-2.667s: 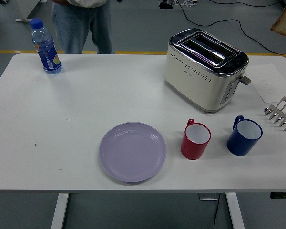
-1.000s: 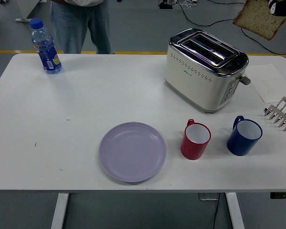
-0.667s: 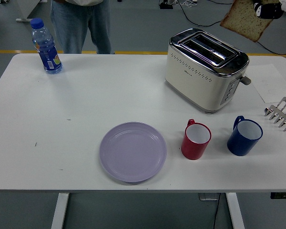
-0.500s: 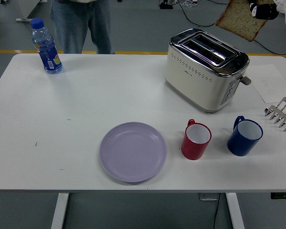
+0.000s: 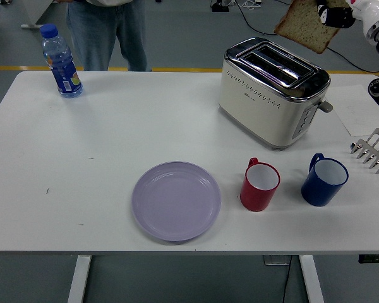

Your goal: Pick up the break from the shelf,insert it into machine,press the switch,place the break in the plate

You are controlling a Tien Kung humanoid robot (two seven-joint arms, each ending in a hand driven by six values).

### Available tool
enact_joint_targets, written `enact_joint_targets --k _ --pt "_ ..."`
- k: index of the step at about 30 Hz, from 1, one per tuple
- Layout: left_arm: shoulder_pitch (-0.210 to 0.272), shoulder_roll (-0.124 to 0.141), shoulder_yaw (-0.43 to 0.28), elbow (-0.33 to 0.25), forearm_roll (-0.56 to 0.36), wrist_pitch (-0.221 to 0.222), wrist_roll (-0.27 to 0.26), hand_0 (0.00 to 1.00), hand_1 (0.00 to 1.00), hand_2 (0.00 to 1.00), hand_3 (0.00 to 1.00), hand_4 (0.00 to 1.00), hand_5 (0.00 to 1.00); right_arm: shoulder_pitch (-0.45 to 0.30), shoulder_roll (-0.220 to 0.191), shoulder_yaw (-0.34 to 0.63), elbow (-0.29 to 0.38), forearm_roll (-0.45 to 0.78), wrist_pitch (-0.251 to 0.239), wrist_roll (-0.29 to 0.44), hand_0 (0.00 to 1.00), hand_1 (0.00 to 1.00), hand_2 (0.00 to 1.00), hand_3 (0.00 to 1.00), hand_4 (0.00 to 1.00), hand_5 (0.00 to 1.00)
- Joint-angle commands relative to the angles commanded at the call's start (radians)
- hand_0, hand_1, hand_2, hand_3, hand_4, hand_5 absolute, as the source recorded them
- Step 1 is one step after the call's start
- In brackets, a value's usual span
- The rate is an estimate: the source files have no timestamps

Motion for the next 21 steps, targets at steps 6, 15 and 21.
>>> enact_joint_targets --k 6,15,21 --pt "-0.001 0.0 -0.004 0.0 0.007 -0.001 0.001 0.704 0.73 0.717 0.592 0.374 0.833 0.008 0.025 -0.009 -0.01 0.006 -0.01 -0.006 0.305 0.337 0.453 0.494 0.409 0.002" --pt "-0.005 0.002 -0.004 0.0 0.008 0.0 0.0 0.704 0.73 0.717 0.592 0.374 0.832 0.06 0.077 -0.044 -0.041 0.013 0.018 -0.099 0.303 0.305 0.448 0.489 0.383 0.002" --pt "-0.005 0.004 -0.002 0.0 0.004 0.0 -0.001 0.703 0.73 0.716 0.591 0.374 0.833 0.096 0.109 -0.069 -0.084 0.011 0.048 -0.158 0.3 0.303 0.445 0.488 0.377 0.002"
